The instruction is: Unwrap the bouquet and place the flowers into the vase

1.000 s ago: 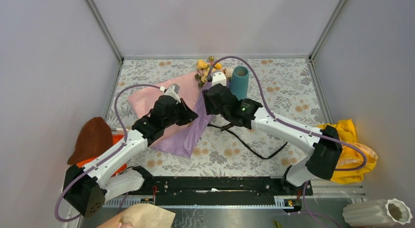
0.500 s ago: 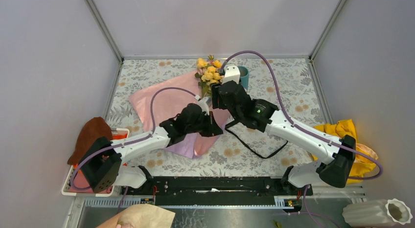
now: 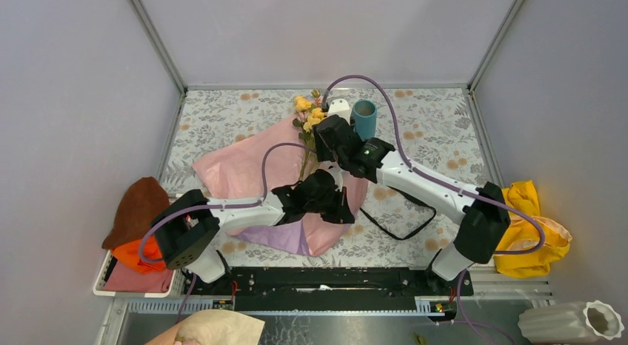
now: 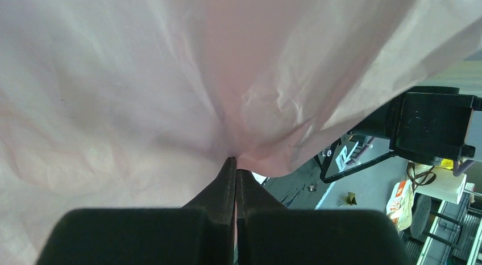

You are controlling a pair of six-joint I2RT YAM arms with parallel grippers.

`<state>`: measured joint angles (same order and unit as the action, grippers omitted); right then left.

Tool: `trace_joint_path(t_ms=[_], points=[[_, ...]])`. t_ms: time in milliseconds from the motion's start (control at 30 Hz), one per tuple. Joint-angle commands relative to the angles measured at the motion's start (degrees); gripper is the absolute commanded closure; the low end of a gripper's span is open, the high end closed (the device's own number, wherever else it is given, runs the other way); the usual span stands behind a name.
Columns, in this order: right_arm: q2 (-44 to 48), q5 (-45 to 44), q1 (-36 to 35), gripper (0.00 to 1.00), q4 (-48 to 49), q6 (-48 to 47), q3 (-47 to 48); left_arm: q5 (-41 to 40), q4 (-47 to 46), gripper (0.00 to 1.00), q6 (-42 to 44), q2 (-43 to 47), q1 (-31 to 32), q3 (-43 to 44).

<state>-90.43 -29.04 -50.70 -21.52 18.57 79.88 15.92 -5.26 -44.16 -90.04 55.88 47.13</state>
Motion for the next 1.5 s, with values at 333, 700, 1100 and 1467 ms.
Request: trace_joint_path(t_ms=[333,700,1100,1467], points=[[-9.35,7.74,3.59,0.37,1.16,4.87,-3.6,-3.64,5.09,1.0,3.83,7.27,0.4,4.54],[-7.09,5.47,4.28,0.37,0.94,6.06,-11.88,-6.89,10.2,0.95,5.22,10.74,0.41,8.06],[-5.94,7.85,4.82,0.37,0.54,5.33,-9.78,-5.76,10.05,0.94,5.87,11.01,0.38,7.18],[-6.28,7.99,5.53,0.36,-0.1,5.22,-9.51,-8.76,16.37,0.89,10.8,24.84,0.29,10.47]])
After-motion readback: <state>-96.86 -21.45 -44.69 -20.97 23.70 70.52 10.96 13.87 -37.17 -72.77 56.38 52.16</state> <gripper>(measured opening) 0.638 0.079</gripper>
